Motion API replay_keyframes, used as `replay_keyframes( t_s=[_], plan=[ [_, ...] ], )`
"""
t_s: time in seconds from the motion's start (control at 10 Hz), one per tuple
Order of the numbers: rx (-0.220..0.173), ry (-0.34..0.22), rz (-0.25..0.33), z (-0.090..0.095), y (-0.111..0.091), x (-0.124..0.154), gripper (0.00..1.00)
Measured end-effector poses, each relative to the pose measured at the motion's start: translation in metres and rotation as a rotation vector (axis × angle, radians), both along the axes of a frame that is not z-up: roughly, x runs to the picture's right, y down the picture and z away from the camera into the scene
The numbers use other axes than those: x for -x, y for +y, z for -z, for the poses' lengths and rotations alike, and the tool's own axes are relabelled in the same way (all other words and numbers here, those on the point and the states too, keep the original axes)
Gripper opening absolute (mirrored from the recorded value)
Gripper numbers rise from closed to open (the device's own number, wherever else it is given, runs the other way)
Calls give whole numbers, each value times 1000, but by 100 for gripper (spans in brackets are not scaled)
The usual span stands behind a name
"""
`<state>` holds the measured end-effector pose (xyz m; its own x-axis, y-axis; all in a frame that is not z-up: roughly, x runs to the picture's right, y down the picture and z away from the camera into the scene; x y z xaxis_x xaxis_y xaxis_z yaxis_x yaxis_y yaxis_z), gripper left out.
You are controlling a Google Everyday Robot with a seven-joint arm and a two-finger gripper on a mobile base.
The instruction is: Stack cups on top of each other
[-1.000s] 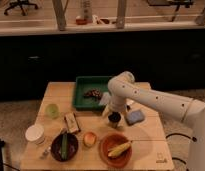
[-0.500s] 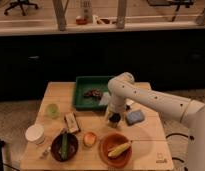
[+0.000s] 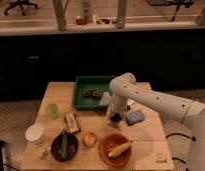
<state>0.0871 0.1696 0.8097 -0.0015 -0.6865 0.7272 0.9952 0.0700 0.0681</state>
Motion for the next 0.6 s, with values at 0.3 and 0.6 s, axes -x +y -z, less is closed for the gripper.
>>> replay_keyframes(
  t_s=[0.3,0.6],
  plan=[
    [-19,-6,-2,7,-8,3,0],
    [-37,-15,-8,16,-15,6,0]
  ],
)
